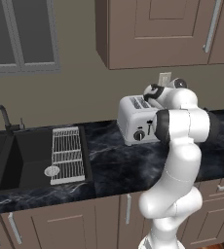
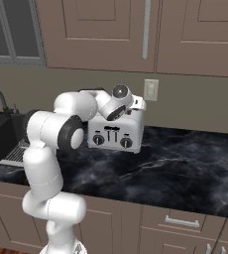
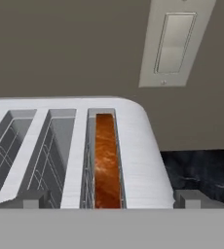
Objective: Start the toaster. Once the lever pops up, take the bread to the plate on the dining counter.
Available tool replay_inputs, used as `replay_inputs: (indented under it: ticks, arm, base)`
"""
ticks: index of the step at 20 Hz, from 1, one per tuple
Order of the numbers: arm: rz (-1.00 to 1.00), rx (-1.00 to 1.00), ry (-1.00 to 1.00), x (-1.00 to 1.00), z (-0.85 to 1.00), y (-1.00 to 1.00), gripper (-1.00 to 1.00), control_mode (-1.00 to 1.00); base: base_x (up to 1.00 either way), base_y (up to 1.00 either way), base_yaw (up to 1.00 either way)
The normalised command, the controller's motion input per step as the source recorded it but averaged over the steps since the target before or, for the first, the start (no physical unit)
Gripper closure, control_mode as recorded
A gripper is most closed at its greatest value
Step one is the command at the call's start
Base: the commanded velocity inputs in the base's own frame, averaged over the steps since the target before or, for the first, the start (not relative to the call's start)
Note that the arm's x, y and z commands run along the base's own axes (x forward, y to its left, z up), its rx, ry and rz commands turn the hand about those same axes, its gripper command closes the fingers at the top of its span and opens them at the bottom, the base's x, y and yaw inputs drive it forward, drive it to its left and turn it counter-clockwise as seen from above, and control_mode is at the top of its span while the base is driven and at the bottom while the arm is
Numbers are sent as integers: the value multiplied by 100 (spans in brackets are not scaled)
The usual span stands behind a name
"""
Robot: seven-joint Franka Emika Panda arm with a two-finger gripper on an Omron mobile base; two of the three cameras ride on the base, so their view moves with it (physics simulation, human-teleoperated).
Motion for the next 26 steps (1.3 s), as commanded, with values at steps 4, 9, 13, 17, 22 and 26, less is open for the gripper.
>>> replay_inputs:
  ticks: [4,9,13,17,22,26]
  arm:
    - [0,0,9,4,0,0,-100,-100]
    - [0,0,8,11,0,3,-100,-100]
    - [0,0,6,6,0,5,-100,-100]
    - [0,0,5,3,0,1,-100,-100]
    - [0,0,3,0,0,0,-100,-100]
    - [0,0,5,3,0,0,-100,-100]
  base:
    - [0,0,0]
    - [0,0,0]
    - [0,0,0]
    - [0,0,0]
    - [0,0,0]
    - [0,0,0]
